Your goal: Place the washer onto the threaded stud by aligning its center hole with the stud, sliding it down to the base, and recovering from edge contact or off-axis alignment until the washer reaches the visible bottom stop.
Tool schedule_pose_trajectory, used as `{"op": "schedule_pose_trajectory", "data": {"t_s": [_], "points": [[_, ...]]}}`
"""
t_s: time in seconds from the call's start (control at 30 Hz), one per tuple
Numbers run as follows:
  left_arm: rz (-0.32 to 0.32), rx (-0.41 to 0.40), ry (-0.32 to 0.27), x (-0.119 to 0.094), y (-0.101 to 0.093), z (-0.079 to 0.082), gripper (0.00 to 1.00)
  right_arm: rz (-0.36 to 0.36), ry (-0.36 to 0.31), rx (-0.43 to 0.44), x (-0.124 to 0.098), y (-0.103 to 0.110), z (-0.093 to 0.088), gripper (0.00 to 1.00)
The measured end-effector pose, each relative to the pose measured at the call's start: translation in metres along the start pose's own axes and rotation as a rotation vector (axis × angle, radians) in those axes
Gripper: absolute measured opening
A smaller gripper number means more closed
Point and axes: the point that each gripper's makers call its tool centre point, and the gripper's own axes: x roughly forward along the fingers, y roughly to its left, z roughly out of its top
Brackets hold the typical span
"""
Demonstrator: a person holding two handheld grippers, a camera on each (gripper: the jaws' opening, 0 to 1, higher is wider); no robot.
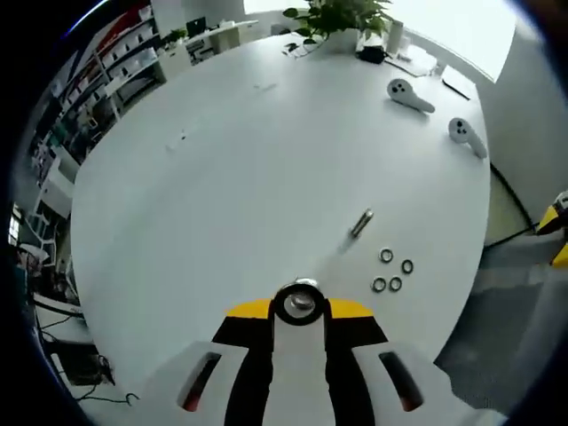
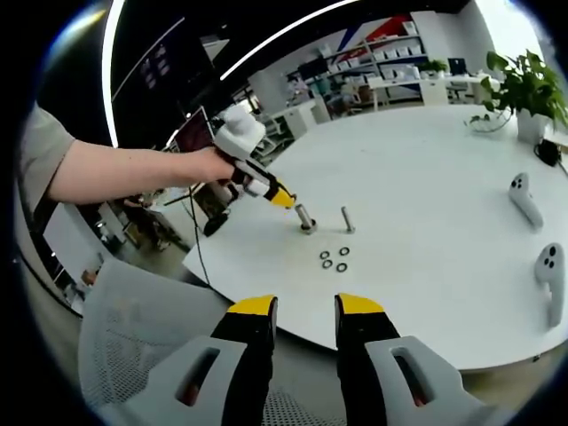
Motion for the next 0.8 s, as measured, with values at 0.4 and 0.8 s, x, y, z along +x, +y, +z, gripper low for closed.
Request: {"op": "schedule_pose_trajectory", "data": {"t_s": [0.4, 0.8], "points": [[-0.004, 0.076, 0.089, 0.02, -0.001, -0.003, 0.19, -0.002, -0.003, 0.002, 0.0, -0.001, 0.001, 0.28], [-0.01, 0.123, 0.152, 0.042, -0.002, -0.01, 0.19, -0.001, -0.001, -0.001, 0.0, -0.001, 0.0, 0.28]]}}
